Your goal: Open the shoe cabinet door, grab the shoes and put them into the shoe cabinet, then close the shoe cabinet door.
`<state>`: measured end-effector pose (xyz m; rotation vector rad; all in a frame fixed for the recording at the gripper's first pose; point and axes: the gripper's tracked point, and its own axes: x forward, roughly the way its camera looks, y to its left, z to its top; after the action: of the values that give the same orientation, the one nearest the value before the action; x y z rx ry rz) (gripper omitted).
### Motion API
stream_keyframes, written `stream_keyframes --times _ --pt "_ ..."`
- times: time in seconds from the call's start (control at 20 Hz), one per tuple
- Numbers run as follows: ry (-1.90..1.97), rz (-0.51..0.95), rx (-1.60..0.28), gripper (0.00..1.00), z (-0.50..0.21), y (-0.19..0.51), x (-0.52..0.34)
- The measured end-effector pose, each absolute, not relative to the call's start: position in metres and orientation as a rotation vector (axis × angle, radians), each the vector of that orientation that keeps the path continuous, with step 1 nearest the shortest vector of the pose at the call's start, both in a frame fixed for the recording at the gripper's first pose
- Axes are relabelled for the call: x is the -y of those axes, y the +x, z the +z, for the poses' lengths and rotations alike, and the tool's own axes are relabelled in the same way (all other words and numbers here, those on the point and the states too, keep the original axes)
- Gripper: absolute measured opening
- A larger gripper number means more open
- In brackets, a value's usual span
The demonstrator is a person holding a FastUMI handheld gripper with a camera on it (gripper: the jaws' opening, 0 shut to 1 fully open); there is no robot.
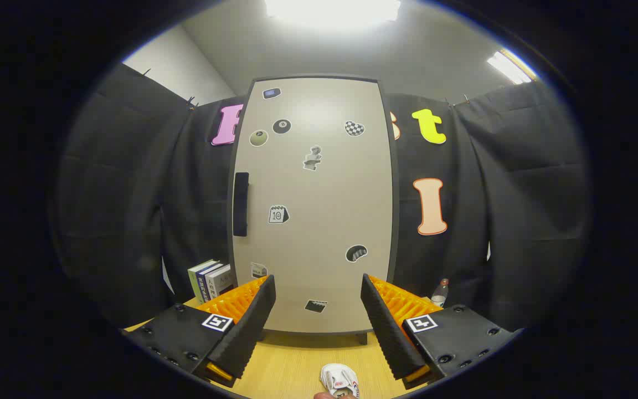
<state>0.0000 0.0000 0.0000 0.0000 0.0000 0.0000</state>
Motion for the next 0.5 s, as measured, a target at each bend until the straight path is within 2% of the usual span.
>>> stream_keyframes --times 0.5 --pt "0.0 0.02 0.016 0.97 0.007 -0.003 -0.012"
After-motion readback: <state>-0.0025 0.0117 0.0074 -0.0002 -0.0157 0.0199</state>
